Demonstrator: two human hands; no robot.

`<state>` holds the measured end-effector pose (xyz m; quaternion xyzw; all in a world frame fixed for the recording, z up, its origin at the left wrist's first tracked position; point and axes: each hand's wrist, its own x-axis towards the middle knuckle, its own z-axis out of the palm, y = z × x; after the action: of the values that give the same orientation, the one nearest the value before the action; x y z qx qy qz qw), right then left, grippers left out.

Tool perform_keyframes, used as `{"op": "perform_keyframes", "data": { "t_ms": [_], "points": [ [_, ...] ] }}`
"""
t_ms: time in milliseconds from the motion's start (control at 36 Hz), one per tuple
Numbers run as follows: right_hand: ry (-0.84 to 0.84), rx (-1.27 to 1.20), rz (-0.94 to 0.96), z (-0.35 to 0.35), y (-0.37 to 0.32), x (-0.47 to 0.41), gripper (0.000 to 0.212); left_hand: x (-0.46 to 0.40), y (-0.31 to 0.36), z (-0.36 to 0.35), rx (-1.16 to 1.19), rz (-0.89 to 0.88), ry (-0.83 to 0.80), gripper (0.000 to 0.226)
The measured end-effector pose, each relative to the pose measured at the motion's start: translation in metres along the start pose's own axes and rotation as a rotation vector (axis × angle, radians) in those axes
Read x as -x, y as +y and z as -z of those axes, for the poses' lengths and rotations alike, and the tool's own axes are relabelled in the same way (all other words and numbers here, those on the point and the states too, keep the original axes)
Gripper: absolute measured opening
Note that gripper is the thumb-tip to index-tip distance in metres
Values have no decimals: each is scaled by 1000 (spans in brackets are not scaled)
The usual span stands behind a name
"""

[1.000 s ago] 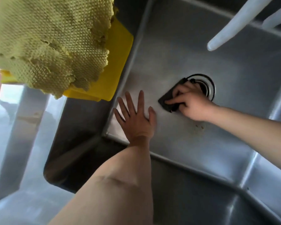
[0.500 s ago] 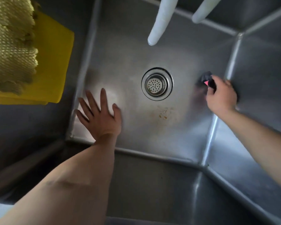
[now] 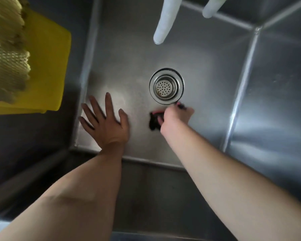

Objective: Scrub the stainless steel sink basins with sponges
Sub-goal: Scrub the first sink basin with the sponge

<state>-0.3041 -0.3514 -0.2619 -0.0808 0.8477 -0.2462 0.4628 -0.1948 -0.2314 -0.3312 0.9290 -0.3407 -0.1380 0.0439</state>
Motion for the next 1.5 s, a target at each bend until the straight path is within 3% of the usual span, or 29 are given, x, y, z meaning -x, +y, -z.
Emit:
{"op": "perform_keyframes", "data": {
  "t_ms": [167,306,444,556,639,694,750,806,944,1056,1139,1222,1333,1417,1500],
  "points": [
    [-133,-199,-23,-34,-76,-3,7,0,-1,0,-25,-4,4,68],
    [-260,-87,223,2,-112,-21,27,0,-4,-2,-25,-16,29,69],
    [-61,452,653,83,-109,-50,14,0,-6,-5,-27,-26,51,68],
    [61,1039,680,141,-71,-83,16,1,-6,-4,-29,-29,55,68],
    [61,1140,643,152,-40,-97,18,0,-5,-3,-16,-26,43,67],
    [83,1101,631,138,-28,-94,21,0,-3,-2,0,-20,32,67],
    [83,892,557,114,-25,-86,21,0,-2,-1,7,-13,15,68],
    [12,629,435,85,-26,-74,19,1,-2,0,1,-14,1,68],
    [-201,260,308,14,-55,-45,20,0,-1,1,-4,-10,-8,68],
    [-430,166,162,-8,-91,-38,26,1,0,2,-15,-7,-2,68],
    [-514,190,171,1,-113,-44,29,1,-2,1,-17,-11,1,68],
    [-415,251,315,19,-136,-58,22,1,-7,-4,-23,-20,17,69],
    [-79,442,738,28,-182,-92,11,0,-8,-8,-24,-25,34,70],
    [26,870,1035,15,-209,-122,34,-2,-8,-9,-16,-18,31,70],
    [45,1070,1181,-15,-215,-132,43,-1,-6,-9,-19,-29,44,70]
  ]
}}
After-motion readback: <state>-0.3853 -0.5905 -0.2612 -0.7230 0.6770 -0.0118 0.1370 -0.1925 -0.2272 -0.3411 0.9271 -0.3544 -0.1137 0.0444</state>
